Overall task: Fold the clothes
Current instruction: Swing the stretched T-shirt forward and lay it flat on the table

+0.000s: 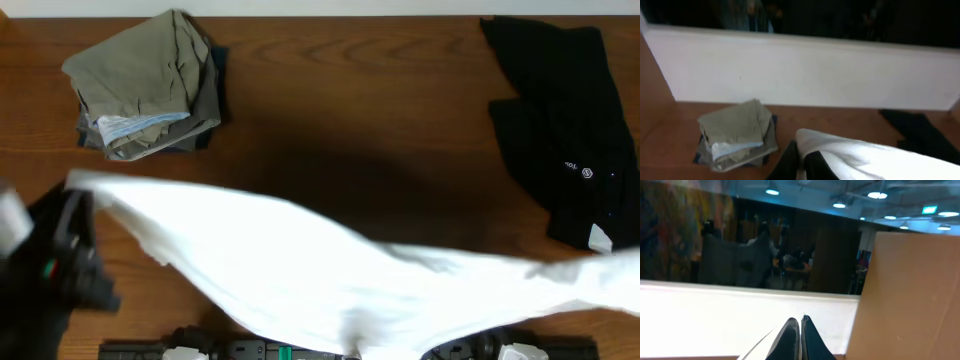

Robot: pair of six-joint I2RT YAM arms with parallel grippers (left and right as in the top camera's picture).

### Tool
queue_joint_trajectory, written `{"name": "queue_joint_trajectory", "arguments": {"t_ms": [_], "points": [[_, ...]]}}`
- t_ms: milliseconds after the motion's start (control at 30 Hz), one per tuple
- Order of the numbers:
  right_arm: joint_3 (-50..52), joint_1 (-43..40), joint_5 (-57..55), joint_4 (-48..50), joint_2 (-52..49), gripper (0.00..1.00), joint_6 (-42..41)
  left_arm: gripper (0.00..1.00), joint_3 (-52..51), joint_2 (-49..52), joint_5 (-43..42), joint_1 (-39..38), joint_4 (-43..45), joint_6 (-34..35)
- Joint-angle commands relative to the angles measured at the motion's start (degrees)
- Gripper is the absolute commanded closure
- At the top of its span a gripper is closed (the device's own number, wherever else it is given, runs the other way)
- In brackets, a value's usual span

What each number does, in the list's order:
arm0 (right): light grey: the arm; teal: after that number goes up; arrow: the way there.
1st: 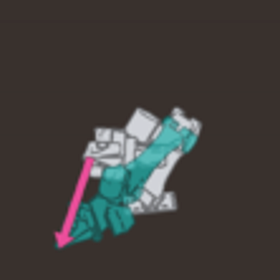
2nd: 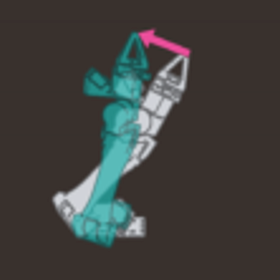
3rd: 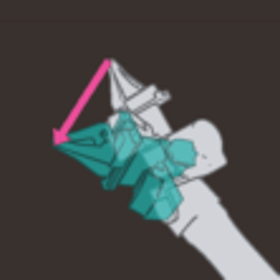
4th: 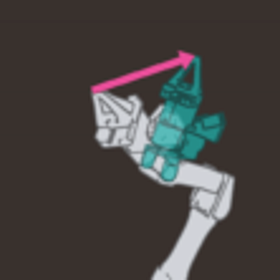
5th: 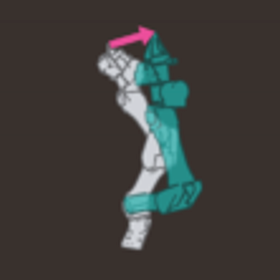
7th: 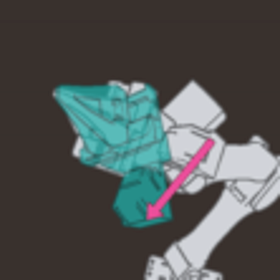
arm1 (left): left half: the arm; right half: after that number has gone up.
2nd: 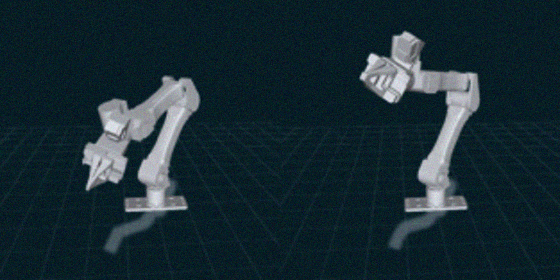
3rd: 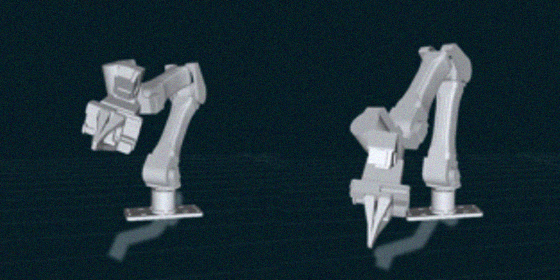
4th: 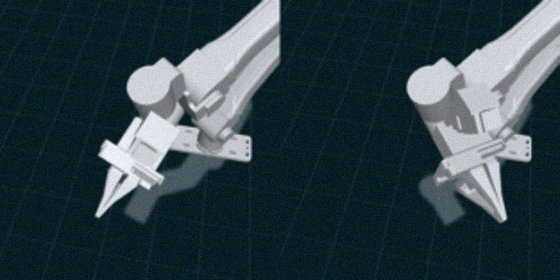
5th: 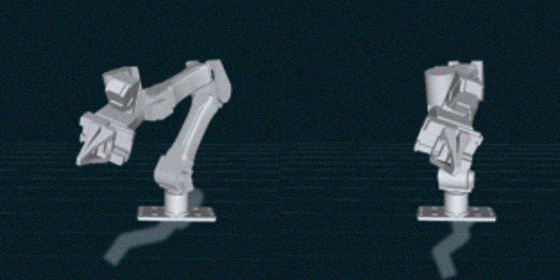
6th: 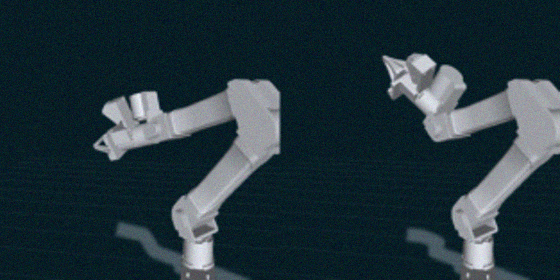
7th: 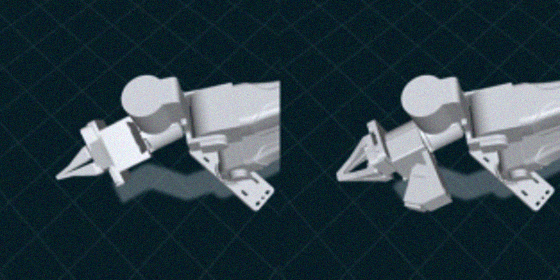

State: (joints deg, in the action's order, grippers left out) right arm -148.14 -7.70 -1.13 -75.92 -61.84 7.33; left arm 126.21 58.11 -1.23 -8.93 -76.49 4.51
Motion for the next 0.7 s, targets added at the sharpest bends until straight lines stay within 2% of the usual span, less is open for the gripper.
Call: {"name": "queue_joint_trajectory", "arguments": {"t_ms": [0, 267, 667], "points": [[0.5, -0.5, 4.0, -1.4, -6.7, 0.99, 1.6, 0.94, -1.9, 5.4, 0.9, -0.2, 0.2, 0.5], [0.5, -0.5, 7.6, -5.5, -19.7, 0.99, 3.6, 0.94, -2.3, 17.0, 3.9, -0.2, 0.0, 0.5], [0.5, -0.5, 14.6, -3.0, -41.9, 0.99, 6.6, 0.94, -2.3, 38.3, 3.9, -0.2, 5.0, 0.3]]}}
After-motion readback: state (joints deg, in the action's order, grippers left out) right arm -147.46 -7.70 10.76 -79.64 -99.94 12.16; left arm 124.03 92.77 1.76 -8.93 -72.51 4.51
